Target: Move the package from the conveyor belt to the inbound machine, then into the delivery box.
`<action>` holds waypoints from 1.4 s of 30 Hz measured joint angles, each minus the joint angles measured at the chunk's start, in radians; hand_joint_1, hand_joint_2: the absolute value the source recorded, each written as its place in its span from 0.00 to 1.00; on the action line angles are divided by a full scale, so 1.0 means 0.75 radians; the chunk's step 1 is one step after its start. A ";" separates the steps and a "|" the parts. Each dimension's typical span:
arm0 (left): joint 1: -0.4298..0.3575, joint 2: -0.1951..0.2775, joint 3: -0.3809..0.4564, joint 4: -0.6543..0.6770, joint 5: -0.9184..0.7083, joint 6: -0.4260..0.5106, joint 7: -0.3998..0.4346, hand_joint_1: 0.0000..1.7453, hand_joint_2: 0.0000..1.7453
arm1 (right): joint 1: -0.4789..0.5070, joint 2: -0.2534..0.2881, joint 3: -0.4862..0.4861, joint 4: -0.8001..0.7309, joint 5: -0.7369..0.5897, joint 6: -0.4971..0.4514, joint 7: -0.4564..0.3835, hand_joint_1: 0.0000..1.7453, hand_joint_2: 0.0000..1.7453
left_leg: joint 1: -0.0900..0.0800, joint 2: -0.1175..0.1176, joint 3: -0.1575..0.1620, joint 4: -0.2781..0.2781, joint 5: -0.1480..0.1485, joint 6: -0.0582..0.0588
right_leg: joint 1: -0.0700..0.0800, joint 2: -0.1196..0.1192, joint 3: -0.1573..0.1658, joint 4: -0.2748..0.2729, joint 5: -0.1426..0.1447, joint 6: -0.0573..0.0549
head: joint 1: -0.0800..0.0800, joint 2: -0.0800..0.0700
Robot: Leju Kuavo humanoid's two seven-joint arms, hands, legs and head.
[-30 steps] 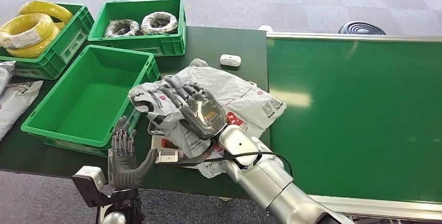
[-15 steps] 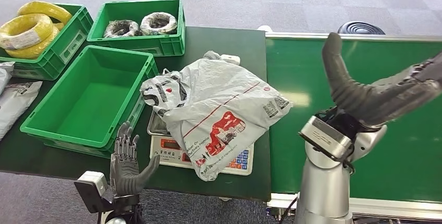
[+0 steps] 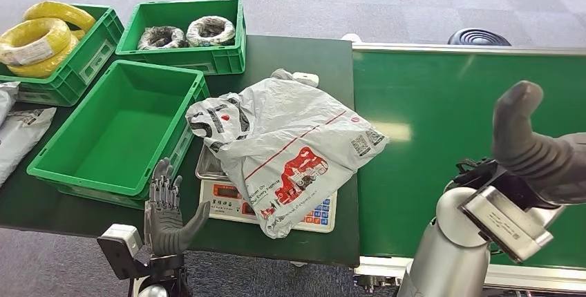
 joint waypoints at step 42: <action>-1.011 -0.244 -0.641 1.046 -1.914 0.193 0.670 0.00 1.00 | 0.340 0.021 0.162 0.096 -0.268 0.001 0.010 0.00 0.00 | 0.000 0.000 0.001 0.000 0.000 0.000 | 0.000 0.001 0.001 0.000 0.001 -0.001 | 0.000 0.000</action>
